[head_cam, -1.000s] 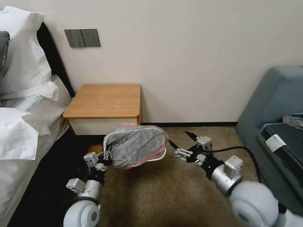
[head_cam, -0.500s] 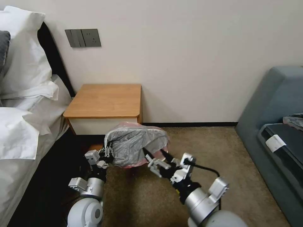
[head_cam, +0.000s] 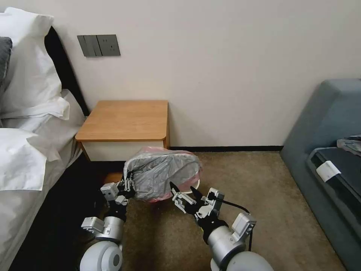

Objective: Pick up the garbage bag from the table and place it over the trash can.

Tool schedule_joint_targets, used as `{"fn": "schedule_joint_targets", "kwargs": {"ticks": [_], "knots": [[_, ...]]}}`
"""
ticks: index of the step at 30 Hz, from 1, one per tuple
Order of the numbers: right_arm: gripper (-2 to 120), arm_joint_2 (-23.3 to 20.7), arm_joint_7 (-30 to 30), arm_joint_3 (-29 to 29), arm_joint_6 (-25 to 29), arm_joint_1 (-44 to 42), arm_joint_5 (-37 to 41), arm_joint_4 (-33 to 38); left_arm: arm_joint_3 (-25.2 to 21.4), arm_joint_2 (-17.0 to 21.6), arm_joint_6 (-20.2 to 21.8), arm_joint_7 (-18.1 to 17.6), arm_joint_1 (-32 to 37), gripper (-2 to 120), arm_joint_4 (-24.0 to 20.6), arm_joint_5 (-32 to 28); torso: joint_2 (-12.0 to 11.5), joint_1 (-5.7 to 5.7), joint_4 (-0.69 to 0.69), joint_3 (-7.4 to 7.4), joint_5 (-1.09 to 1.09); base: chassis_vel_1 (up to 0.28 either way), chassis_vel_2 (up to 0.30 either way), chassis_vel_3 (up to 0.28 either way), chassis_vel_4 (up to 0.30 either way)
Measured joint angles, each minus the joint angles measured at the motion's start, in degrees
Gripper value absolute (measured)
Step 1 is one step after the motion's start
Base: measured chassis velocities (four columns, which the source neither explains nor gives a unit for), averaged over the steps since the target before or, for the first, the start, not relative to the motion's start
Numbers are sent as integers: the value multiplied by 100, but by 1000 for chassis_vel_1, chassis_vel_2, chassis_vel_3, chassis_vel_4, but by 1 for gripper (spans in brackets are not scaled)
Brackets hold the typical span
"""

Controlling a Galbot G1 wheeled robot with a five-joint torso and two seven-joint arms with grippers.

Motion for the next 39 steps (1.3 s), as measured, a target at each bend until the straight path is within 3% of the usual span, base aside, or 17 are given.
{"fn": "schedule_joint_targets", "kwargs": {"ticks": [19, 29, 33, 34, 37, 39], "knots": [[87, 87, 172, 55, -144, 343, -76, -429, 102, 25, -79, 137, 336, 4, -208, 248, -1, 0, 1, 1, 0, 0, 0, 0, 0], [48, 129, -1, 14, -32, 313, -319, -485, 56, 20, -84, 105, 310, 4, -168, 251, -1, 0, 0, 1, 0, 0, 0, 0, 0], [43, 131, -23, 10, -19, 303, -351, -485, 41, 20, -71, 87, 291, 4, -159, 244, -1, 0, 0, 0, 0, 0, 0, 0, 0], [32, 143, -51, 9, 2, 295, -405, -485, 27, 20, -38, 48, 269, 4, -141, 236, -1, 0, 0, 0, 0, 0, 0, 0, 0], [18, 145, -116, 10, 45, 281, -479, -479, 23, 16, 6, 9, 261, 4, -110, 236, -1, 0, 0, 1, 0, 0, 0, 0, 0], [14, 145, -132, 10, 57, 280, -483, -477, 23, 13, 12, 6, 261, 4, -105, 236, -1, 0, 0, 1, 0, 0, 0, 0, 0]]}}
